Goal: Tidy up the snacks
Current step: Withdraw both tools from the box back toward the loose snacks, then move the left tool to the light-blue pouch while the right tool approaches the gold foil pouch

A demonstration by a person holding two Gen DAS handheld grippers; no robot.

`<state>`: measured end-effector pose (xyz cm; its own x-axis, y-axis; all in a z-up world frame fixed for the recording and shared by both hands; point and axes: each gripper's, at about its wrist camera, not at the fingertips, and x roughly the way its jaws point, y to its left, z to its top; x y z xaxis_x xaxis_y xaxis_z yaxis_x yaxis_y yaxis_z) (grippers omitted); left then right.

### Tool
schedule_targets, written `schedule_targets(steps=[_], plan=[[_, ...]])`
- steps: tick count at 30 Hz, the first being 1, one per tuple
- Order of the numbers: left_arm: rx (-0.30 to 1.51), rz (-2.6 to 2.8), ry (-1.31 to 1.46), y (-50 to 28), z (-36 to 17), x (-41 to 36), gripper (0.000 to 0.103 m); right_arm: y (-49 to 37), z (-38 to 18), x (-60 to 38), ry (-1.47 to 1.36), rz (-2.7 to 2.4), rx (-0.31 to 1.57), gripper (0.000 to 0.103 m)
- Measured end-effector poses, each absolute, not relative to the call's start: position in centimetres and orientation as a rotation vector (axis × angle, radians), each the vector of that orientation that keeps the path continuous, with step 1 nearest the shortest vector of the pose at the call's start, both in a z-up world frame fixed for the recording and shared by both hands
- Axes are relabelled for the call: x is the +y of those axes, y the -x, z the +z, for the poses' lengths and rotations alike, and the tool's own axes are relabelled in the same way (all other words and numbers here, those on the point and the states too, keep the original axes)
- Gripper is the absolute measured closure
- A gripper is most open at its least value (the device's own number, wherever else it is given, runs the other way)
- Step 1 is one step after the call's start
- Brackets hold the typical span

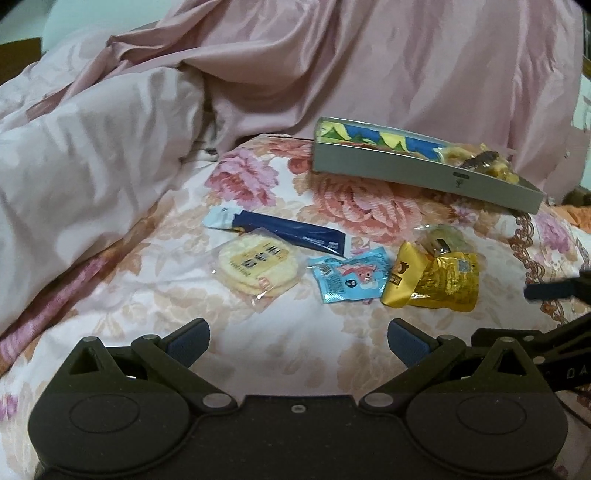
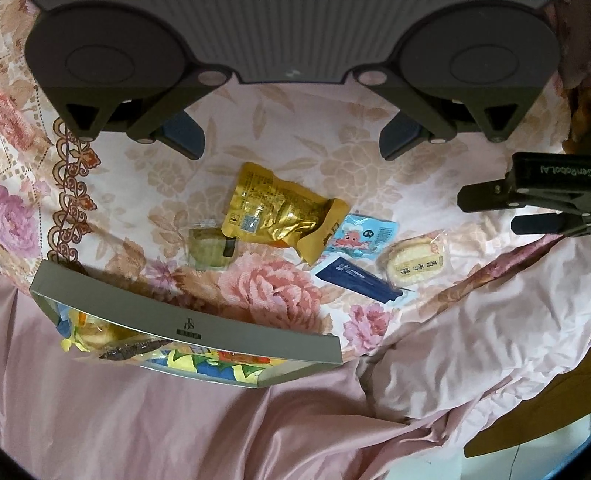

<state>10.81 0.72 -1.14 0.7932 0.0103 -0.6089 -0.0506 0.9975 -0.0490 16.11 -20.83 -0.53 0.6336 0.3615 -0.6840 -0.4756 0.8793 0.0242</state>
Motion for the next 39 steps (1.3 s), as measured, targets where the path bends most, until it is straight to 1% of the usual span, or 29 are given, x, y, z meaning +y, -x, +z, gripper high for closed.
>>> schedule_targets(steps=[3,8,12,15,20,24,25,28,34,36,37,39], plan=[[0.658,-0.008,-0.002,-11.5,-0.8,0.4,0.001,-16.3,-0.4,-20.4,0.241,0.509,0.693,0.0],[0.661,-0.067,-0.136,-13.0,-0.7,-0.4,0.001,-16.2,-0.6,-19.1,0.514,0.536,0.483,0.0],[0.666,-0.109,-0.185,-14.6,-1.0,-0.9,0.001,-16.1,-1.5,-18.5,0.663,0.618,0.389,0.0],[0.677,-0.152,-0.253,-16.1,-1.3,-1.7,0.001,-16.5,-2.5,-17.8,0.733,0.646,0.371,0.0],[0.691,-0.254,-0.403,-18.8,-1.8,-3.2,0.001,-17.4,-3.8,-16.9,0.765,0.681,0.391,0.0],[0.72,-0.316,-0.458,-20.7,-2.3,-3.8,0.001,-18.0,-4.5,-16.6,0.787,0.685,0.398,0.001],[0.731,-0.334,-0.463,-21.1,-2.3,-3.9,0.001,-18.2,-4.6,-16.6,0.791,0.69,0.398,0.002],[0.747,-0.366,-0.482,-21.9,-2.6,-4.1,0.001,-18.6,-4.9,-16.3,0.819,0.701,0.41,0.012],[0.778,-0.406,-0.495,-22.9,-3.4,-4.2,0.001,-18.9,-4.9,-16.2,0.848,0.717,0.422,0.021],[0.786,-0.414,-0.494,-23.2,-3.5,-4.3,0.001,-18.9,-5.0,-16.1,0.863,0.708,0.431,0.028],[0.789,-0.42,-0.491,-23.3,-3.6,-4.3,0.001,-18.9,-5.0,-16.1,0.876,0.699,0.435,0.035],[0.793,-0.431,-0.489,-23.4,-3.6,-4.3,0.001,-19.0,-4.9,-16.2,0.894,0.694,0.447,0.038]])
